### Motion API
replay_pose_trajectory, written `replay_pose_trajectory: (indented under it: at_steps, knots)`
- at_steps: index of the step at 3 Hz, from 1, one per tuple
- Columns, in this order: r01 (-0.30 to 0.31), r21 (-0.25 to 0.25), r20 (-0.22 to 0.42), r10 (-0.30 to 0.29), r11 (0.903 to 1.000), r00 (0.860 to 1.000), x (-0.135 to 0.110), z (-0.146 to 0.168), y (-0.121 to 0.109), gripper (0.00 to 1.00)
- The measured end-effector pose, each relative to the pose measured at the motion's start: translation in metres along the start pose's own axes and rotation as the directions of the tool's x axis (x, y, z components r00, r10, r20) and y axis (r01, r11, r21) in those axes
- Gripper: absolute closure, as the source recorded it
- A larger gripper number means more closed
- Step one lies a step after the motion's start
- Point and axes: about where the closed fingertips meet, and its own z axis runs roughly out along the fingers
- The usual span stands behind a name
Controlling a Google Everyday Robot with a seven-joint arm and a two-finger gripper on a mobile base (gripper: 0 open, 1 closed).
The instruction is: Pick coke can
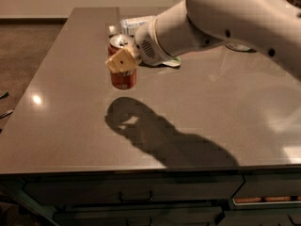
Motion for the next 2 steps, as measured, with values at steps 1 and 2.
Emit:
replay_pose_trajectory:
  at_steps: [1, 2]
  knots:
    - [0.031, -0.021, 0.036, -0.03, 0.9993, 0.999, -0.0278, -0.0104, 0.0063, 1.0]
    - [0.035, -0.02, 0.042, -0.034, 0.9992, 0.999, -0.0312, -0.0123, 0.0066, 1.0]
